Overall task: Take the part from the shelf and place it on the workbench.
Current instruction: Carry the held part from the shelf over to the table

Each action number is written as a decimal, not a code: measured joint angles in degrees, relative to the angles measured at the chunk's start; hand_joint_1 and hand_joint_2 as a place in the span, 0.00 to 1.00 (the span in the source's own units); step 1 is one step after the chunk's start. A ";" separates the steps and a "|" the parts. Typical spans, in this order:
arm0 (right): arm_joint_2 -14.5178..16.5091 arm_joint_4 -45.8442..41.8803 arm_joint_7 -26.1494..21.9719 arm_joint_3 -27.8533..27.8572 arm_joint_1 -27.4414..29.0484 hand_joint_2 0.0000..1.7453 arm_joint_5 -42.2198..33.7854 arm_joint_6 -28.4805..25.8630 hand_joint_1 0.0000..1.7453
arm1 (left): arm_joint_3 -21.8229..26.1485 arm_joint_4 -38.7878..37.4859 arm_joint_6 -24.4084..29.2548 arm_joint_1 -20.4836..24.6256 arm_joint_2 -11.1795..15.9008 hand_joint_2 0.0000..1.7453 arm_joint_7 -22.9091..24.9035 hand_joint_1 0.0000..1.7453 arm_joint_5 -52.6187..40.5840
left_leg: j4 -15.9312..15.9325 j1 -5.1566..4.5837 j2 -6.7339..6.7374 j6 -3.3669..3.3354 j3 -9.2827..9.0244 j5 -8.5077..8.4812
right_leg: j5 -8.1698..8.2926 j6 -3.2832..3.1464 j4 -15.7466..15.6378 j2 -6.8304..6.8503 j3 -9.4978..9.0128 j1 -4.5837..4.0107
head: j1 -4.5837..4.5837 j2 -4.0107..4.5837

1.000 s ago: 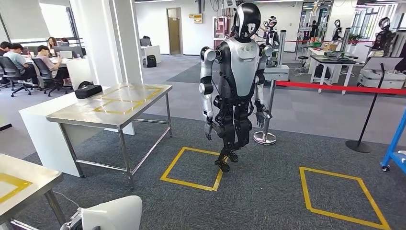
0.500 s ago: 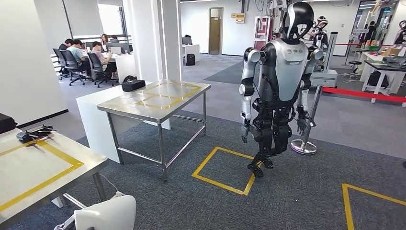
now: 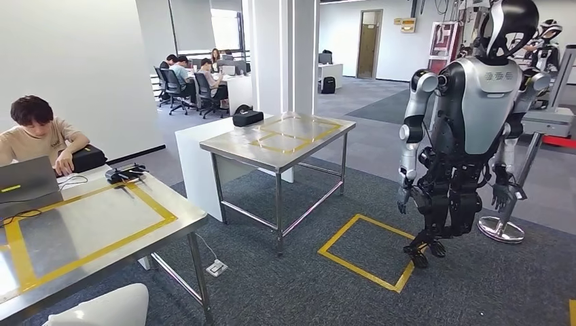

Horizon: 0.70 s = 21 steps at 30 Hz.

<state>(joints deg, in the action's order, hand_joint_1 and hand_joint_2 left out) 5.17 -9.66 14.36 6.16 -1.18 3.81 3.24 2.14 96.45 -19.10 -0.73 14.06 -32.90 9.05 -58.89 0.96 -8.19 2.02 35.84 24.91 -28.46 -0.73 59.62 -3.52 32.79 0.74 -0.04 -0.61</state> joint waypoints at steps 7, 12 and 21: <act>1.38 0.00 -0.09 -0.74 0.33 1.00 0.39 1.50 0.00 | 3.85 3.43 -0.52 -4.45 1.38 1.00 0.31 1.00 -0.14 | -14.95 -0.01 7.83 1.62 7.16 6.54 | -0.26 -1.53 -0.65 6.49 -0.93 -0.04 | -0.43 0.00; 1.81 0.00 -0.09 -0.75 0.21 1.00 -0.22 1.58 0.00 | 4.41 3.34 -1.18 -4.25 2.59 1.00 -0.07 1.00 -0.18 | -1.00 -0.28 11.91 0.59 -0.90 0.94 | -1.39 -0.45 -0.18 10.17 -1.73 -0.39 | -0.44 0.00; 1.78 -0.02 -0.56 -0.74 0.30 1.00 -0.57 1.75 0.00 | 4.25 1.26 -1.14 -1.47 3.09 1.00 -1.23 1.00 -0.18 | 0.14 0.16 6.61 -2.23 -0.74 0.28 | -9.00 1.72 14.88 3.77 5.09 -0.17 | -0.07 0.00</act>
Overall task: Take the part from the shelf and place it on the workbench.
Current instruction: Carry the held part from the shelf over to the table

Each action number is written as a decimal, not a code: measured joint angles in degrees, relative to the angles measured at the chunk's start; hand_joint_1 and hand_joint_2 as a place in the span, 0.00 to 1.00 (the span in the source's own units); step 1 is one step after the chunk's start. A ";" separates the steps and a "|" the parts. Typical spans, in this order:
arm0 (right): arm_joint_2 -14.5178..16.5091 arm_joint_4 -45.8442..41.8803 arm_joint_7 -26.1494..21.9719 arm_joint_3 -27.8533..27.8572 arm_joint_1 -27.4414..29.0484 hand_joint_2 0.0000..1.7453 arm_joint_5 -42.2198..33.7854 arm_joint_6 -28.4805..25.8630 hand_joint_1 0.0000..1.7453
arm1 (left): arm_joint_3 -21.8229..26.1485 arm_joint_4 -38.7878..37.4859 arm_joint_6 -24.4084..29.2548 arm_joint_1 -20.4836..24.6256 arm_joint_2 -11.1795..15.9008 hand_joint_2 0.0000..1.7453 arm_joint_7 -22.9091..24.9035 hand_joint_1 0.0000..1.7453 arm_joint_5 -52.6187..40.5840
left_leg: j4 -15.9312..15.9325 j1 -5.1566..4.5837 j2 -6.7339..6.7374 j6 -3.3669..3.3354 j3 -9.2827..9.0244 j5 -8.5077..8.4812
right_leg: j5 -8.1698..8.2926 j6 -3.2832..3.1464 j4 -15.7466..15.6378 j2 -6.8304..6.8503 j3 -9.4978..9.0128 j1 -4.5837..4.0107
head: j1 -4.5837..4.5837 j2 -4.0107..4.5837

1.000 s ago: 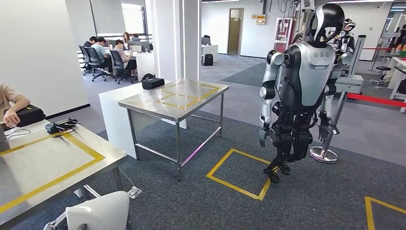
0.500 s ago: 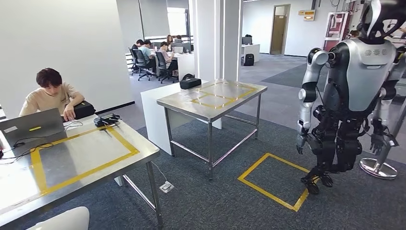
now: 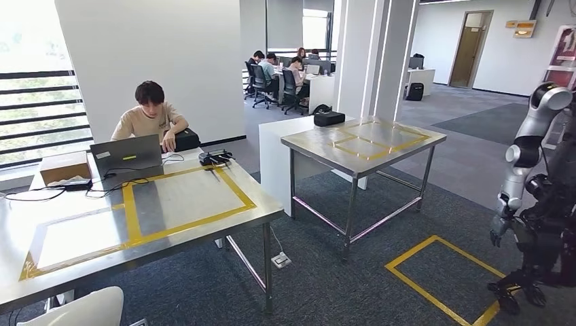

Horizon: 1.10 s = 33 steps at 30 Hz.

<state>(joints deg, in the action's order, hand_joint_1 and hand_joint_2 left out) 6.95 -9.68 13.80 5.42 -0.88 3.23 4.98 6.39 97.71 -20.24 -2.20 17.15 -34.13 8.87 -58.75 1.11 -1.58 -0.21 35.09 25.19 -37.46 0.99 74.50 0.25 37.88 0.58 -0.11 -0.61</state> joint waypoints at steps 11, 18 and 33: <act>-0.27 0.00 0.33 0.00 0.01 1.00 -0.54 -0.84 0.00 | -0.28 -1.22 3.24 2.11 -0.38 1.00 -2.08 1.00 -0.26 | -1.05 0.03 -5.23 2.88 1.70 -0.14 | 8.56 -2.31 -15.38 -1.85 -6.34 0.29 | -0.15 0.00; -0.77 0.00 0.11 0.00 0.57 1.00 -0.82 -1.22 0.00 | -0.08 -0.24 7.99 3.28 -0.98 1.00 -3.27 1.00 -1.49 | -12.45 -0.05 1.73 3.27 6.51 3.90 | 8.10 -3.13 -15.40 3.79 -6.74 -0.04 | -0.54 0.00; -0.84 0.02 0.37 0.31 0.83 1.00 -2.15 -2.27 0.00 | 1.26 4.39 12.62 3.44 -2.96 1.00 -3.26 1.00 -5.01 | -0.77 -0.61 0.70 -0.63 0.32 0.23 | 1.64 -0.23 -0.27 0.03 -0.05 -0.29 | -0.02 0.00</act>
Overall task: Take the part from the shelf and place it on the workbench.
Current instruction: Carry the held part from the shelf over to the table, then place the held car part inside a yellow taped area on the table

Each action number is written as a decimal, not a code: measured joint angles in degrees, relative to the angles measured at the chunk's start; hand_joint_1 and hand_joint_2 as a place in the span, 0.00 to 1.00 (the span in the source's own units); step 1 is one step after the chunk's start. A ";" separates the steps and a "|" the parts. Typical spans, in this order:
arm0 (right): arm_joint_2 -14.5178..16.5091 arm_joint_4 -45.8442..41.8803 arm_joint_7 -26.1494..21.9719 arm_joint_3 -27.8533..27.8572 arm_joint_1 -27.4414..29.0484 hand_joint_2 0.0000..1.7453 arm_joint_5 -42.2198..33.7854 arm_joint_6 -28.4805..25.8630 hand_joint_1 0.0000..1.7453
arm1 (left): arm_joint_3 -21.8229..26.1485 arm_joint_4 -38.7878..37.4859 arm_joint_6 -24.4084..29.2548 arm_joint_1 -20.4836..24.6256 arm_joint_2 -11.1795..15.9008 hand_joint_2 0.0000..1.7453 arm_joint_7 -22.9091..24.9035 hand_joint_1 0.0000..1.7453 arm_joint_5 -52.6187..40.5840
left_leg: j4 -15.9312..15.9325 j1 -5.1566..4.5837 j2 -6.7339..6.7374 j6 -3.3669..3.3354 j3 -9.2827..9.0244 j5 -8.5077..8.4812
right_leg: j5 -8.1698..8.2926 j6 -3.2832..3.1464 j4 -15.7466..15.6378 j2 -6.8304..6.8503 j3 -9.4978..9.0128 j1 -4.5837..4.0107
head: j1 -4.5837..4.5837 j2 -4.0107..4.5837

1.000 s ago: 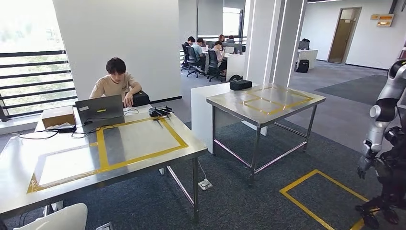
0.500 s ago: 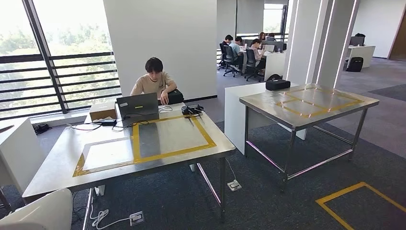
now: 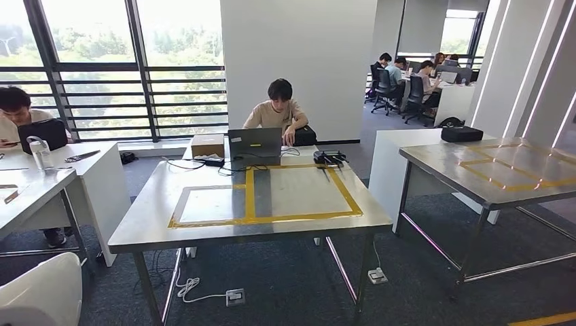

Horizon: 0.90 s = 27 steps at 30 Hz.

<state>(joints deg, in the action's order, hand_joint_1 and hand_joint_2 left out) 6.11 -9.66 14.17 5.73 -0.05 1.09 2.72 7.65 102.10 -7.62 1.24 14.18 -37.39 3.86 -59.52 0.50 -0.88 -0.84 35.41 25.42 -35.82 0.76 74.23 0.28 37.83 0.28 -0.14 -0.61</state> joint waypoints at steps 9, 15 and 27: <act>-0.11 -0.02 0.08 0.34 -0.21 1.00 -0.51 -0.83 0.00 | 0.00 0.44 0.73 0.20 -0.44 1.00 -0.07 1.00 -0.44 | 0.16 -0.42 -1.01 0.74 -0.09 -0.11 | 7.02 -0.85 -14.94 -0.33 -5.67 -0.22 | -0.09 0.00; -0.17 0.00 0.08 0.92 -0.25 1.00 -1.10 -1.76 0.00 | -0.13 -0.60 0.89 1.33 -0.79 1.00 -0.78 1.00 -0.54 | 0.47 -0.46 -0.97 1.22 -0.19 -0.38 | 7.14 -1.11 -14.93 -0.35 -5.54 -0.09 | -0.16 0.00; -0.02 -0.02 0.07 1.66 -0.69 1.00 -1.40 -1.91 0.00 | -0.72 -1.79 1.30 3.02 -2.61 1.00 -1.07 1.00 -2.72 | 1.84 -0.25 -1.00 -0.72 -2.84 1.69 | 1.81 0.83 -1.05 -0.40 1.55 0.48 | 0.03 0.01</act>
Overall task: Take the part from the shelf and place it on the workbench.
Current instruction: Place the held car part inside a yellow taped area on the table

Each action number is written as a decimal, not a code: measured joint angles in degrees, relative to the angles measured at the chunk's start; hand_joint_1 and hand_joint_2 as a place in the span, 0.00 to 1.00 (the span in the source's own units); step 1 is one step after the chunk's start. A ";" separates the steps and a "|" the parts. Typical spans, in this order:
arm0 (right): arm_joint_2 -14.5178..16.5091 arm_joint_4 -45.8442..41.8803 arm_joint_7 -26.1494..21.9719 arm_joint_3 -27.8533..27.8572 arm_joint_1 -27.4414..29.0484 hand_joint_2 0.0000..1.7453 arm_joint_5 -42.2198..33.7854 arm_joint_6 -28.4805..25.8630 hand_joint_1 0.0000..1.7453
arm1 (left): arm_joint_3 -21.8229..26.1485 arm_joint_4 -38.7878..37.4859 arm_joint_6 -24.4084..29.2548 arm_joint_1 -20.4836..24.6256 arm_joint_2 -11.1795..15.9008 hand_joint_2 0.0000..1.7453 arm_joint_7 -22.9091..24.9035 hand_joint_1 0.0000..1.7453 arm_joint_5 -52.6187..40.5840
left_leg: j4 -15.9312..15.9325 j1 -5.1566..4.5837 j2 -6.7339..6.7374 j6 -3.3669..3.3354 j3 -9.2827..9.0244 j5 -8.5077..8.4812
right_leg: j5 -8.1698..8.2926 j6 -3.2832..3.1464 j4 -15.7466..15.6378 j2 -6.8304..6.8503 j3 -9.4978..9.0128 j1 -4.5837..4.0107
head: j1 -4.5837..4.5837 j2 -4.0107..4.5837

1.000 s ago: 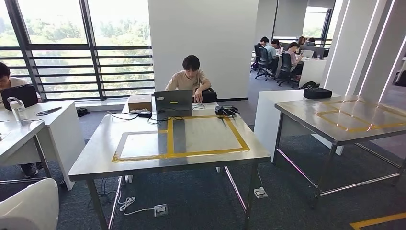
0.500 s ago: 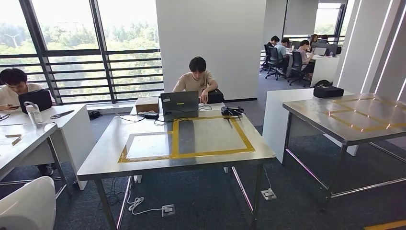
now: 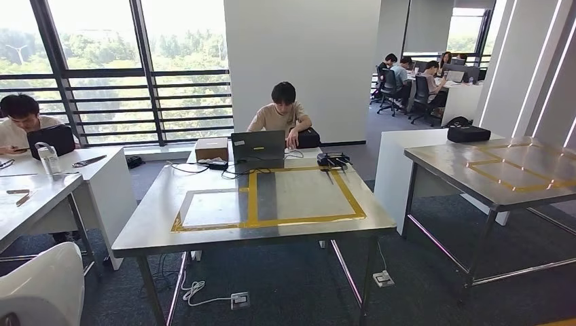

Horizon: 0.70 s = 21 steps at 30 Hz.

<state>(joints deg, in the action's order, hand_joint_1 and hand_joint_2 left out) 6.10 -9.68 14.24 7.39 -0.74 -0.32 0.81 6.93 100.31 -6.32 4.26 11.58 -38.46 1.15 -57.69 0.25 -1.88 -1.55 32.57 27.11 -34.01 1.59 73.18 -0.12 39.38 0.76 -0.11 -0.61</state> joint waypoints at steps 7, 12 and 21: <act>0.22 0.08 -0.48 0.03 0.48 1.00 0.15 -0.16 0.00 | -0.13 -0.75 0.00 -0.11 -0.24 1.00 -0.25 1.00 -0.02 | -1.13 0.77 -0.34 2.76 -2.36 3.26 | 7.10 0.53 -12.65 -0.12 -3.46 0.94 | 0.07 0.00; 0.27 0.09 0.13 0.07 0.57 1.00 0.21 -0.27 0.00 | -0.28 -0.72 0.00 -0.21 -0.11 1.00 -0.56 1.00 -0.01 | -9.78 1.02 0.66 4.62 1.37 0.41 | 4.74 -2.58 -13.29 0.18 -7.20 0.66 | -0.28 -0.09; 0.30 0.10 -0.25 0.09 0.77 1.00 0.26 -0.34 0.00 | -0.32 -1.04 0.00 -0.74 0.16 1.00 -0.67 1.00 -0.01 | -5.46 0.42 2.13 3.27 13.65 -2.85 | -3.24 -2.55 -16.31 0.01 -18.84 0.44 | -0.61 -0.10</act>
<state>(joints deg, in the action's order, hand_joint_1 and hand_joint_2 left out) 6.39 -9.58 13.99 7.48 0.03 -0.05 0.47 6.61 99.27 -6.32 3.52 11.74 -39.13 1.14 -63.14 0.67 0.25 1.71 46.22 24.26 -37.25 -0.96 56.87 -0.11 20.54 1.20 -0.72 -0.70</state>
